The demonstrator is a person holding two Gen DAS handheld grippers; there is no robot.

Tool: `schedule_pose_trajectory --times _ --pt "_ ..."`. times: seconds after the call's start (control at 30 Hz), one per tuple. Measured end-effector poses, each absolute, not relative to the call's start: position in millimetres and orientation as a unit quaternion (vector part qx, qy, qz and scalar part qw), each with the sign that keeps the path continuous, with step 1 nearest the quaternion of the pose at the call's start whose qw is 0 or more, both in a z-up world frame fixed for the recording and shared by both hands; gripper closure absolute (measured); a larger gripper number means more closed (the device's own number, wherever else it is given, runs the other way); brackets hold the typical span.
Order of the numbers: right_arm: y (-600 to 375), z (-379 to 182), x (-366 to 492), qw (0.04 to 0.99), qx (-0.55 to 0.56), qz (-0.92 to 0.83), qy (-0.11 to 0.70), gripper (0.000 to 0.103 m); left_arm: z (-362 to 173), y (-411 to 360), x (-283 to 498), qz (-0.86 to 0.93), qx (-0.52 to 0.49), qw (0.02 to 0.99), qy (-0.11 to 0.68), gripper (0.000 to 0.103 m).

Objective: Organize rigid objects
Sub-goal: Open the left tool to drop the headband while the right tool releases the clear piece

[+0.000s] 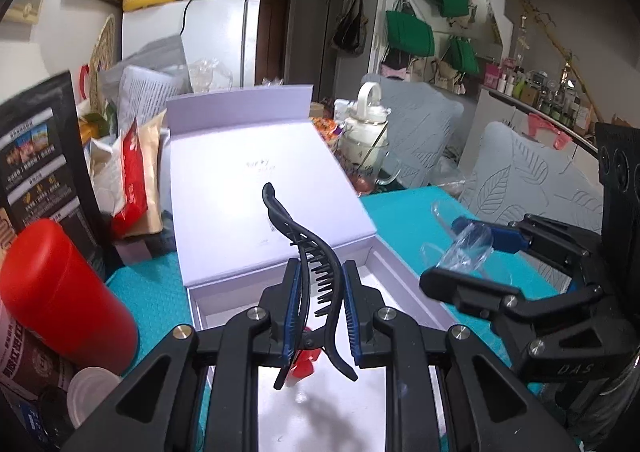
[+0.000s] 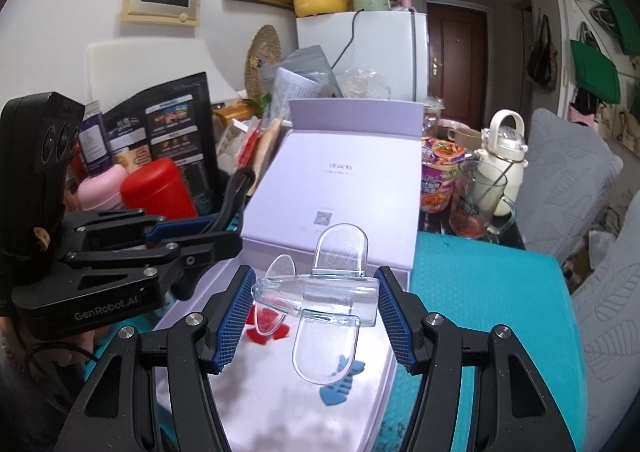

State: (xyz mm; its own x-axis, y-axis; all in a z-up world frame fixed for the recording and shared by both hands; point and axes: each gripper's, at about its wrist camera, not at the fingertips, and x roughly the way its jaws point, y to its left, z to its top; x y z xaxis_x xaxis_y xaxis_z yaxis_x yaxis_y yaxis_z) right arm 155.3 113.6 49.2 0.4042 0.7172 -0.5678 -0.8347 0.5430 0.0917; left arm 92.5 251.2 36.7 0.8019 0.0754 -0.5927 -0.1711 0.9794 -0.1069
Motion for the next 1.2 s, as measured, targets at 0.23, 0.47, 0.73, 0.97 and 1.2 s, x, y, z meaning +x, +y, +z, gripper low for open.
schedule_pose_trajectory --times 0.23,0.47,0.73,0.97,1.2 --pt "127 25 169 0.82 -0.108 0.464 0.317 0.042 16 261 105 0.075 -0.084 0.934 0.339 0.083" --pt "134 6 182 0.814 -0.1 0.46 0.34 0.042 -5 264 117 0.072 -0.091 0.92 0.375 0.083" --pt "139 -11 190 0.807 -0.105 0.456 0.359 0.042 -28 271 128 0.075 -0.117 0.9 0.412 0.083" --pt "140 -17 195 0.803 -0.109 0.453 0.371 0.042 -41 275 135 0.09 -0.121 0.888 0.435 0.083" --pt "142 -17 194 0.805 -0.119 0.449 0.368 0.038 -38 271 138 0.099 -0.109 0.889 0.433 0.083"
